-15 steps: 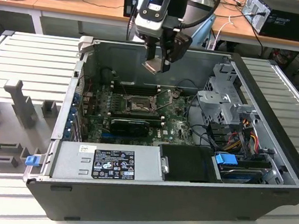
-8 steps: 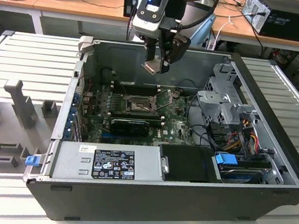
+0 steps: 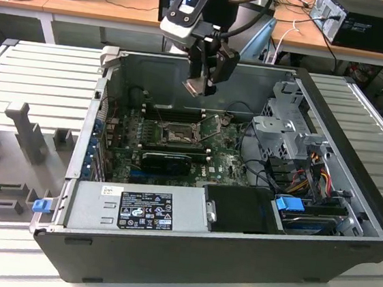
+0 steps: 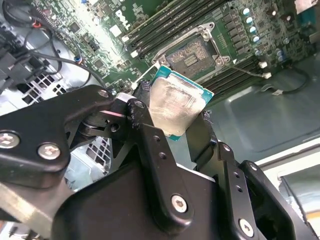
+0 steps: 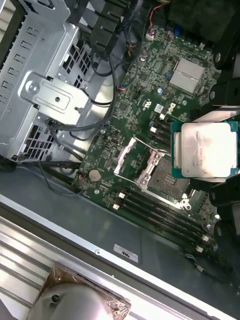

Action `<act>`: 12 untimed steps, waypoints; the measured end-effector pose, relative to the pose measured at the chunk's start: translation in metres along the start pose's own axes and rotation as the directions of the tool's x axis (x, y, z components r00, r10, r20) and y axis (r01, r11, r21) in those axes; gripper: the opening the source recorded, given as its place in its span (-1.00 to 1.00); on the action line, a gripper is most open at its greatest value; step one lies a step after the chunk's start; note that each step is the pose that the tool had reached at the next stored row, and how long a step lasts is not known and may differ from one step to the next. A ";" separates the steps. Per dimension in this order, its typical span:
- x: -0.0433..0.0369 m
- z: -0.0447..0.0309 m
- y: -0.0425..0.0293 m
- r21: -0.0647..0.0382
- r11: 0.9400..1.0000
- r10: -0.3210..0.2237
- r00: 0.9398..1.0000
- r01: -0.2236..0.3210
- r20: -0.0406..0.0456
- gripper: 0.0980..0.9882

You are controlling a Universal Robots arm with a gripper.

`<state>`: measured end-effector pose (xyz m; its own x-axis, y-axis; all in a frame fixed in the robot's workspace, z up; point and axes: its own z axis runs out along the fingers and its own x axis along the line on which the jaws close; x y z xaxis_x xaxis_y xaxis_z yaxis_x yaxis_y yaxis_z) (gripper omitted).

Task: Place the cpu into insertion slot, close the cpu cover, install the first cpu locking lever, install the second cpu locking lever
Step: 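Place the cpu into insertion slot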

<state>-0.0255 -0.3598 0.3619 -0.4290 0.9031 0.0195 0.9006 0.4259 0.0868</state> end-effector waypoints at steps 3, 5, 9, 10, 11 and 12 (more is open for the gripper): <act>0.0000 0.0008 -0.0001 -0.001 0.999 0.032 0.999 -0.032 0.003 -0.03; 0.0000 0.0017 -0.0002 -0.002 0.997 0.083 0.997 -0.083 0.007 -0.03; -0.0001 0.0025 -0.0002 -0.005 0.981 0.196 0.981 -0.196 0.017 -0.03; -0.0001 0.0026 -0.0002 -0.006 0.977 0.215 0.976 -0.215 0.018 -0.03; 0.0000 0.0028 -0.0002 -0.007 0.974 0.227 0.974 -0.227 0.019 -0.03; 0.0000 0.0029 -0.0003 -0.007 0.971 0.240 0.970 -0.240 0.020 -0.03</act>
<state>-0.0255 -0.3598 0.3590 -0.1984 0.9799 0.0195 0.9768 0.1960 0.0868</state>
